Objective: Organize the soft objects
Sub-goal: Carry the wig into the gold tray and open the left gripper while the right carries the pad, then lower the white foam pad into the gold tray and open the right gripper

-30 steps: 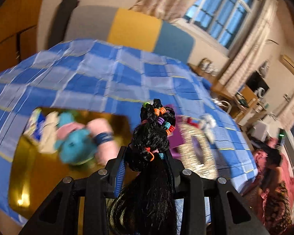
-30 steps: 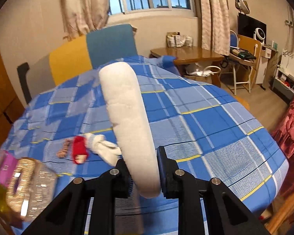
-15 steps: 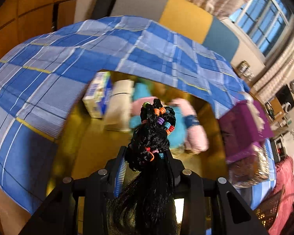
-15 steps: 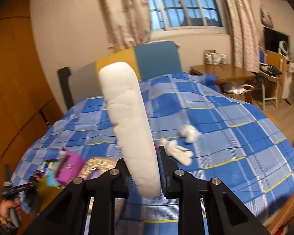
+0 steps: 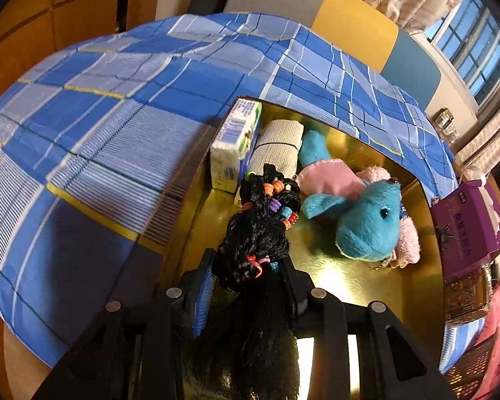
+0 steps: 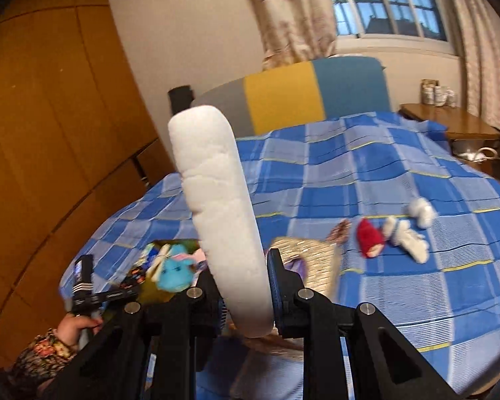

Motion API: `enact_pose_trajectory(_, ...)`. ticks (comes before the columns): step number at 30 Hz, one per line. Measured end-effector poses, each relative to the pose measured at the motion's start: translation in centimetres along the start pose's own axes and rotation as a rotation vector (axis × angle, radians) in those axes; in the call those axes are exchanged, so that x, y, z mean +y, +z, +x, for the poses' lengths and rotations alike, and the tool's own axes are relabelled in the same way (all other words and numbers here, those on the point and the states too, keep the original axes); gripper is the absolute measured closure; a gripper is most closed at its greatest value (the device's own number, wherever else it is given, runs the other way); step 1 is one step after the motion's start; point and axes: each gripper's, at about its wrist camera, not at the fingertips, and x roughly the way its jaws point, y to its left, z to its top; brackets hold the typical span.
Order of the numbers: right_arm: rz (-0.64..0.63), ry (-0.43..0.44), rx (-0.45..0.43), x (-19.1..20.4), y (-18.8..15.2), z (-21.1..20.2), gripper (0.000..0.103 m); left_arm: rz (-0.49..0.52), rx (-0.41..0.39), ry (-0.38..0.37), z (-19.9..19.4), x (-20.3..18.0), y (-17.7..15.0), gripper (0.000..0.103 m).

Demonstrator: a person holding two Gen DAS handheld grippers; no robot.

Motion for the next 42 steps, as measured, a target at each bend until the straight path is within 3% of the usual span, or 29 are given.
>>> enact_pose_trajectory(3,-0.019,0.032,0.025,1.9,-0.6,0.9,0.082,0.006,-0.004,0.022,0.0,0.3,0.1,0.066)
enact_pose_trajectory(11,-0.055,0.084,0.113,5.6,-2.3,3.5,0.082,0.013,-0.042,0.034,-1.9,0.0,-0.9,0.053)
enact_pose_trajectory(13,-0.067,0.098,0.139,6.5,-2.8,4.4,0.082,0.0,-0.077,0.022,-3.0,0.2,-1.1,0.045)
enact_pose_trajectory(23,-0.071,0.172,0.315,10.3,-5.9,10.5,0.082,-0.16,-0.255,-0.026,-8.7,2.1,-3.6,0.044)
enact_pose_trajectory(28,-0.112,0.188,0.41,13.3,-7.8,14.8,0.082,-0.189,-0.257,-0.053,-9.3,2.4,-5.1,0.044)
enact_pose_trajectory(42,-0.203,0.19,0.567,19.2,-10.6,23.8,0.081,-0.284,-0.246,-0.072,-9.9,5.1,-7.5,0.044)
